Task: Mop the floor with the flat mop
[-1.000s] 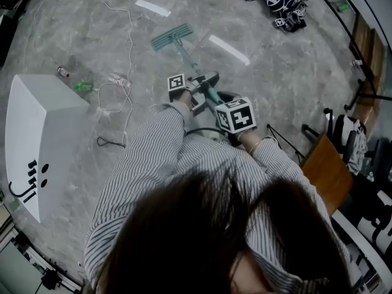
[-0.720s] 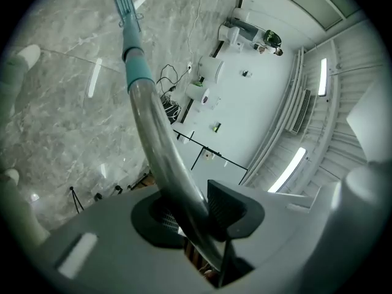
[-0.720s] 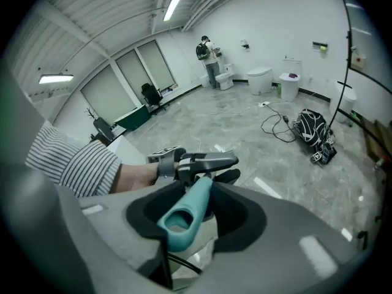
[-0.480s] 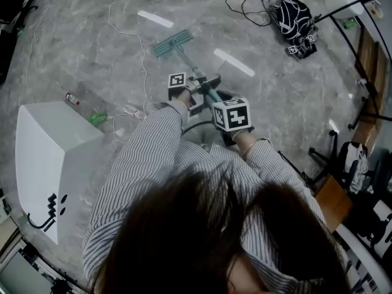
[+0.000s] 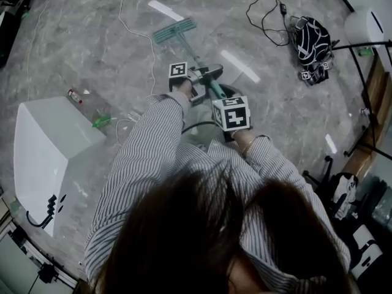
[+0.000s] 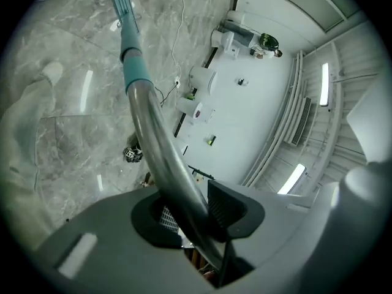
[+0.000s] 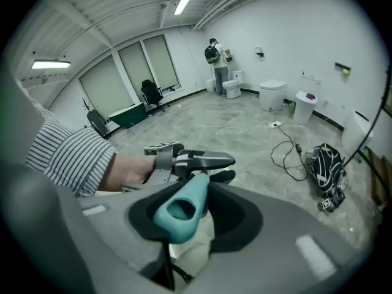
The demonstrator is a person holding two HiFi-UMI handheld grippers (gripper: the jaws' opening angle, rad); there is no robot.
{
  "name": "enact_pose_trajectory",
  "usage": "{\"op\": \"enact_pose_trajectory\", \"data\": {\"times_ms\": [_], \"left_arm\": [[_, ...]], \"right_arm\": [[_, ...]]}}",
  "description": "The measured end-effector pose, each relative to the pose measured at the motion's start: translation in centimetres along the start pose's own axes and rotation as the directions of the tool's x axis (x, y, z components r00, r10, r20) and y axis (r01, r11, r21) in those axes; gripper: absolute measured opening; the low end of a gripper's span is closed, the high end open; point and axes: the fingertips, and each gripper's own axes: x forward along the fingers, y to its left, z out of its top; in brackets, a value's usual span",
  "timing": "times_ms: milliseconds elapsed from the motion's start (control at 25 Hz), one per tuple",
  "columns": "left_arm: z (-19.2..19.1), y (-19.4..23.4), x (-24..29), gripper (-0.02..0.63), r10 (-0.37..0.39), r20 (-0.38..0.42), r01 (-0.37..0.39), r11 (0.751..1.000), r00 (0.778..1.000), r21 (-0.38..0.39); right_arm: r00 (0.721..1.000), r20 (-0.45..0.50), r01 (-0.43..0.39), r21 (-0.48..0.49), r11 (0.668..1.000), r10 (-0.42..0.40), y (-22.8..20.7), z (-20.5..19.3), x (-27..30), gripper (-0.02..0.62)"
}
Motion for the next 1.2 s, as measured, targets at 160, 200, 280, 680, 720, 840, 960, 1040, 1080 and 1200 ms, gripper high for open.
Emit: {"op": "enact_pose_trajectory", "data": {"times_ms": [160,200,280,680,720,840,960,1040,1080,1200], "left_arm": [[7.0,-4.0,1.7,0.121,-0.029,0.023,0.029,1.000,0.999,-0.001],[8.8,-4.9,2.0,0.121,-0.032,0.036,0.032,0.999,0.999,-0.002],[12.5,-6.4,2.5,0.120,-0.031,0.068,0.031,1.000,0.997,-0.003],[28.3,-13.7,2.9,0.123,-0.102,0.221,0.102,0.995,0.970,0.011],[29.6,-14.4,2.6,0.124,-0.120,0.243,0.121,0.993,0.963,0.010],[32.5,-15.8,1.7,0.127,-0.159,0.303,0.167,0.986,0.940,0.001],[33.7,-16.4,1.2,0.129,-0.190,0.342,0.202,0.979,0.920,-0.001],[33.7,-16.4,1.2,0.130,-0.212,0.353,0.231,0.973,0.911,-0.011],[33.7,-16.4,1.2,0.121,-0.221,0.356,0.241,0.970,0.908,-0.015],[33.5,-16.0,1.2,0.115,-0.234,0.366,0.259,0.966,0.901,-0.019]], "right_arm": [[1.000,0.025,0.011,-0.003,1.000,-0.011,-1.6,6.9,4.0,0.117],[1.000,0.028,0.013,-0.001,1.000,-0.013,-1.9,8.5,5.1,0.115],[1.000,0.019,0.008,-0.020,1.000,-0.007,-2.2,11.5,7.4,0.114],[0.999,0.011,-0.048,-0.110,0.993,0.050,-2.9,24.9,16.8,0.117],[0.998,0.017,-0.053,-0.118,0.992,0.055,-2.7,26.0,17.6,0.117],[0.998,0.023,-0.059,-0.136,0.989,0.062,-2.5,28.3,19.3,0.117],[0.998,0.016,-0.063,-0.140,0.988,0.066,-2.3,29.2,20.1,0.117],[0.998,0.017,-0.064,-0.132,0.989,0.066,-2.2,29.2,20.0,0.117],[0.998,0.016,-0.063,-0.130,0.989,0.066,-2.3,29.0,20.0,0.117],[0.998,0.012,-0.061,-0.137,0.989,0.064,-2.6,28.4,20.2,0.117]]}}
